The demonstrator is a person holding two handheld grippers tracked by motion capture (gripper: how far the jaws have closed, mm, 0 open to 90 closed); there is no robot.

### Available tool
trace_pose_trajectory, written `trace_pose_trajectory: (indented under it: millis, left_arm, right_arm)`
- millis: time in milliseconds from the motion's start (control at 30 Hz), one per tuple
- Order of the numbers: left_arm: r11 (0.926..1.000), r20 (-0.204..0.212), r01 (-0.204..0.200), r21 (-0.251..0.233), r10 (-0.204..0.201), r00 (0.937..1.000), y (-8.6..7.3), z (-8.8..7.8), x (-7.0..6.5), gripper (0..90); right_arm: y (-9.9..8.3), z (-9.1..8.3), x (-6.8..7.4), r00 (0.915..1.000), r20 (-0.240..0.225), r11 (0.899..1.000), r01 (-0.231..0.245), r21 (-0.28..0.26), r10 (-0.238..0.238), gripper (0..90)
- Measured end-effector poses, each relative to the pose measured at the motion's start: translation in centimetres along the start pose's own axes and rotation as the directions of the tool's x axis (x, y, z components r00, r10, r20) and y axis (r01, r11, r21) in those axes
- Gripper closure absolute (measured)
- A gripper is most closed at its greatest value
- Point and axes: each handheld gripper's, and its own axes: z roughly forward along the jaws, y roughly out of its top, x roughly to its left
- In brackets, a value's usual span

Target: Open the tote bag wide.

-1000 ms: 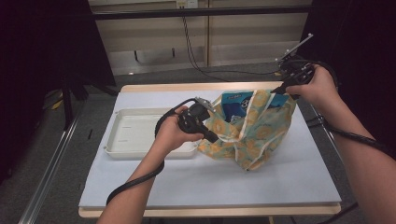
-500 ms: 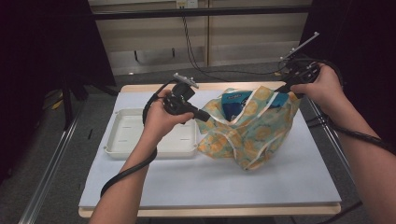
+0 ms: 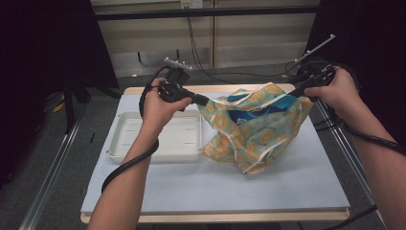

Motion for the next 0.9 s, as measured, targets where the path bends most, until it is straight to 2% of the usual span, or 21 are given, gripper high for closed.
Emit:
trace_pose_trajectory:
  millis: [133,333,500,600,900]
  left_arm:
    - [0.9999,-0.022,0.005,-0.013,-0.006,0.9997,0.4,0.1,0.3,90.0]
    - [0.9995,-0.044,0.021,-0.023,-0.022,0.9988,1.0,0.3,0.7,90.0]
    - [0.9988,-0.061,0.042,-0.026,-0.043,0.9972,1.1,0.4,1.1,90.0]
    - [0.9968,-0.072,0.069,-0.041,-0.072,0.9948,1.1,0.6,1.3,90.0]
    - [0.9944,-0.095,0.103,-0.025,-0.105,0.9899,0.9,1.6,2.2,90.0]
  right_arm:
    - [-0.3,-0.1,-0.3,0.9999,0.003,1.000,-0.016,0.006,0.016,90.0]
    - [-0.9,0.2,-0.5,0.9999,-0.009,1.000,-0.011,0.003,0.011,90.0]
    - [-1.2,0.2,-0.6,0.9998,-0.011,1.000,-0.020,0.005,0.020,90.0]
    - [-1.2,0.1,-0.7,0.9997,-0.009,1.000,-0.021,0.003,0.021,90.0]
    - [-1.8,0.5,-0.7,0.9994,-0.021,1.000,-0.026,0.011,0.026,90.0]
